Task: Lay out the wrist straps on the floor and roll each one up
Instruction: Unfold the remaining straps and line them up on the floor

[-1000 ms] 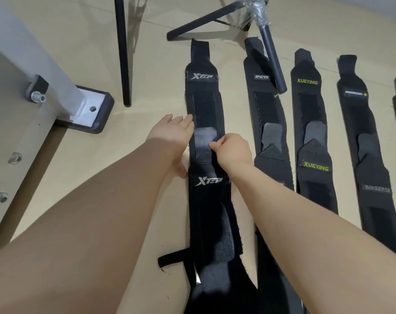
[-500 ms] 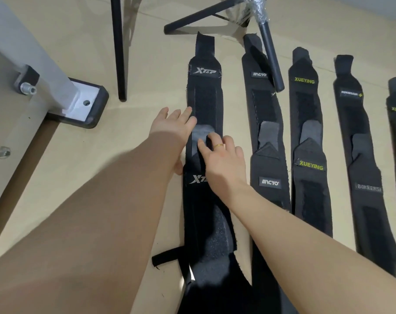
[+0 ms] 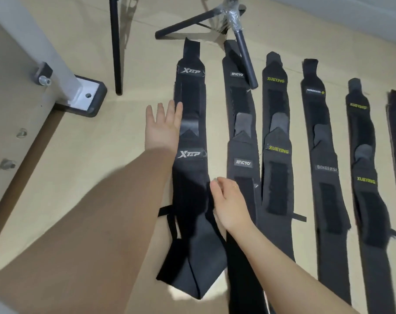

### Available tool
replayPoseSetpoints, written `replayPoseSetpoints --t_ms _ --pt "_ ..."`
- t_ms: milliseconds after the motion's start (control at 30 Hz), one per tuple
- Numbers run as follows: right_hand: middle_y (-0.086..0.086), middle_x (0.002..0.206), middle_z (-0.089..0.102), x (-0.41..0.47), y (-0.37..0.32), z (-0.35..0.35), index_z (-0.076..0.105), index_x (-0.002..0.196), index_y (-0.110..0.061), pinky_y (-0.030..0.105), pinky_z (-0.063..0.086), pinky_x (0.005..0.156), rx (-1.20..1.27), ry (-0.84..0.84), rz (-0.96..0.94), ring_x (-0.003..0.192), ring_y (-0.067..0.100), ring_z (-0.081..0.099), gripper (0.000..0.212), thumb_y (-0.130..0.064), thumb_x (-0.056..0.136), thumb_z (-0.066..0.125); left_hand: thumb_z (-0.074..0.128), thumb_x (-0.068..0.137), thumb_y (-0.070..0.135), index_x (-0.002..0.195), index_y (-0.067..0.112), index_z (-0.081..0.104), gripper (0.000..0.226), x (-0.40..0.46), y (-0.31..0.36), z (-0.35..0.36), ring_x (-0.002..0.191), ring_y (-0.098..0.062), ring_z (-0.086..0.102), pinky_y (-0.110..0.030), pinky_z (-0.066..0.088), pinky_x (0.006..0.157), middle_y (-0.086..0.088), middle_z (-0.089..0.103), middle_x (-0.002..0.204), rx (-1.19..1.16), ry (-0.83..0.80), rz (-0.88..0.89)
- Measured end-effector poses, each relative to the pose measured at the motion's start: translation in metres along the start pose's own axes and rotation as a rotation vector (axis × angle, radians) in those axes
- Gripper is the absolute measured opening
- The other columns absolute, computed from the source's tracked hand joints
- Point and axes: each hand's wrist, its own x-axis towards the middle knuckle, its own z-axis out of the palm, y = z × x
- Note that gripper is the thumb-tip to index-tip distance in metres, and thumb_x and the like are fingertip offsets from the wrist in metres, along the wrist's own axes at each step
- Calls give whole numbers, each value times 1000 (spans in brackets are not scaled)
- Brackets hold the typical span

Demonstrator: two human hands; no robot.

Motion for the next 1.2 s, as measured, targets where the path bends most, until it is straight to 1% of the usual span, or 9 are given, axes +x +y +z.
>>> replayPoseSetpoints --t_ms 100,233,333,400,633,767,933,1100,1200 --pt "-3 82 39 -32 9 7 32 69 -32 27 34 66 -40 33 50 84 20 42 33 -62 83 32 48 88 4 149 8 8 73 -27 3 6 136 -31 27 -43 22 109 -10 17 155 -301 104 -39" --pt "2 102 51 -68 21 12 46 94 -16 32 42 74 -125 -42 183 91 21 51 17 -31 93 54 51 76 -13 117 9 58 47 -94 22 10 96 -32 55 -35 42 76 -11 56 111 -643 289 211" --pt "5 117 53 -84 23 17 46 121 -10 32 44 86 -27 -16 154 104 24 56 28 -15 94 52 35 97 8 140 17 37 44 -140 33 30 126 -23 40 -33 35 102 -4 39 141 -662 -157 338" --pt "5 114 57 -90 25 20 47 123 -9 29 43 86 8 -35 180 103 22 56 30 -16 94 52 29 102 28 149 19 18 49 -152 36 42 142 -22 20 -34 21 115 -2 18 156 -596 -252 342" --pt "2 58 52 -121 41 6 56 76 -6 27 46 88 440 -395 405 55 11 51 32 -34 89 63 26 101 41 151 18 2 60 -143 37 43 146 -20 0 -39 17 117 -1 -3 159 -470 -350 388" --pt "-8 89 61 -134 44 21 63 99 -10 25 43 78 464 -429 255 80 12 57 21 -24 84 67 23 102 23 151 20 -2 55 -137 34 36 145 -16 -10 -40 7 119 5 -13 158 -571 -485 360" --pt "6 114 68 -145 32 33 61 115 -10 42 48 98 656 -375 9 107 21 64 35 -10 80 67 27 102 38 151 22 -2 60 -139 37 37 145 -15 -10 -39 7 119 6 -13 158 -546 -466 346" --pt "4 102 69 -155 40 1 65 105 -14 45 50 92 429 -404 -40 95 24 65 35 -37 78 66 35 98 47 151 21 -5 71 -141 39 39 146 -18 -7 -38 14 117 3 -14 158 -435 -384 374" --pt "7 88 61 -166 59 -2 56 98 -7 41 49 79 314 -400 50 79 25 59 32 -33 82 64 44 94 50 150 18 -9 83 -142 41 40 146 -20 -7 -43 25 115 1 -15 158 -356 -361 365"
